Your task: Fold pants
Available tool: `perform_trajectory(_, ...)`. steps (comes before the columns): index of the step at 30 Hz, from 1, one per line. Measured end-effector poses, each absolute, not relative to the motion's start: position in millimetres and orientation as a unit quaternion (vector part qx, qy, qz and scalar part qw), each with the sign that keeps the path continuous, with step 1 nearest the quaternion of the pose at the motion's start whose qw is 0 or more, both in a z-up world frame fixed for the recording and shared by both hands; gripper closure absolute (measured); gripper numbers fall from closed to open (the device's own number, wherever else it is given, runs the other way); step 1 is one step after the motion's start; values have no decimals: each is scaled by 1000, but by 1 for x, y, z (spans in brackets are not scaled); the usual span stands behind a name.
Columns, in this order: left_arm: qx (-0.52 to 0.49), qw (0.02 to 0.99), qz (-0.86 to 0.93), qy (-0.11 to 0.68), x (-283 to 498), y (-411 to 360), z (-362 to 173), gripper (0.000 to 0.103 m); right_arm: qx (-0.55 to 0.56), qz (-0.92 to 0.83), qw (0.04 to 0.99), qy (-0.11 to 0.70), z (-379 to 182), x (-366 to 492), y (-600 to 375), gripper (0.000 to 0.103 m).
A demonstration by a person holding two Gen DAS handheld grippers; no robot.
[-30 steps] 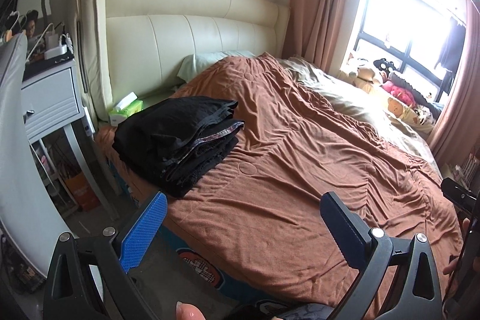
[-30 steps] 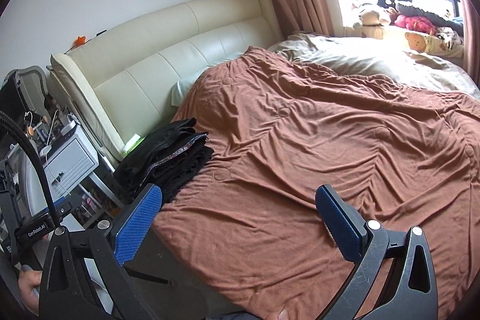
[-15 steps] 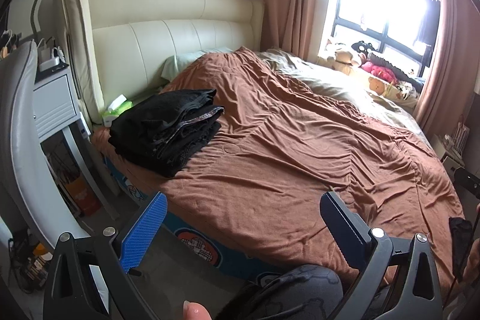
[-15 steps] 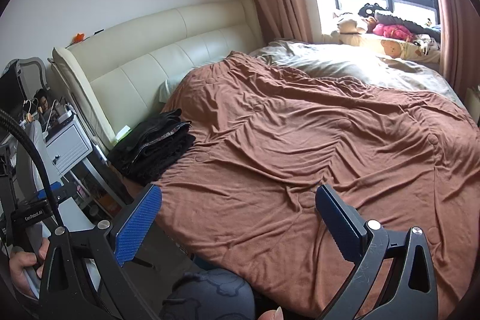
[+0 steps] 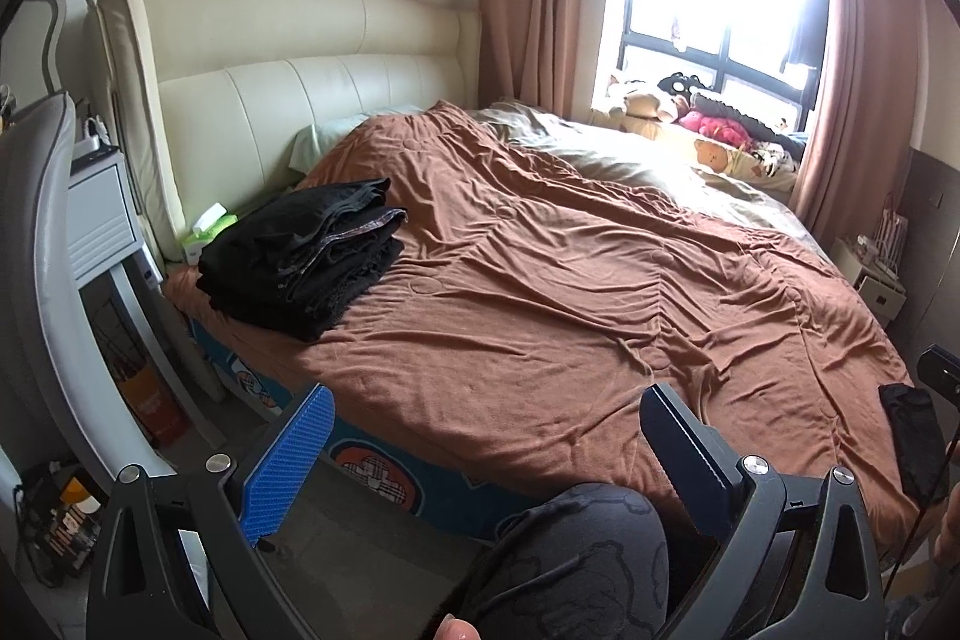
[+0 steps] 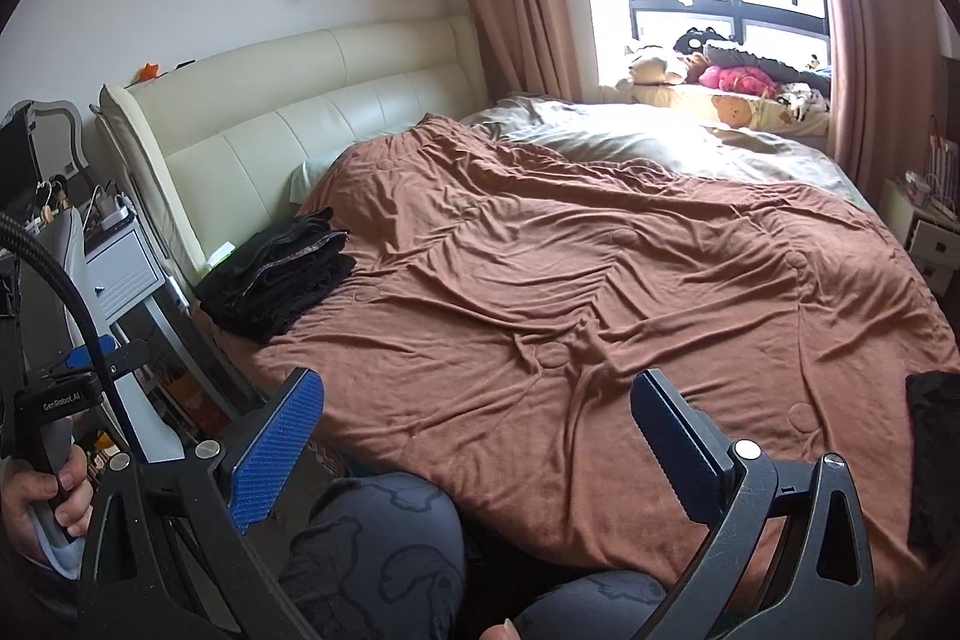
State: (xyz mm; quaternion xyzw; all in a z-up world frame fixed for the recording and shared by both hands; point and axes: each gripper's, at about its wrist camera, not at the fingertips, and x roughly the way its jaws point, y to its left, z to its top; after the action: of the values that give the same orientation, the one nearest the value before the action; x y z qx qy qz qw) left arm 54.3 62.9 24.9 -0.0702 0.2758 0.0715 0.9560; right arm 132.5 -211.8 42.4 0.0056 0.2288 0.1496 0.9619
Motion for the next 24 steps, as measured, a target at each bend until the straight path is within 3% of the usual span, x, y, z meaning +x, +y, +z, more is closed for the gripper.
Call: perform_trajectory(24, -64, 965, 54, 250, 24, 50, 7, 0, 29, 120, 962, 244, 2, 89, -222, 0)
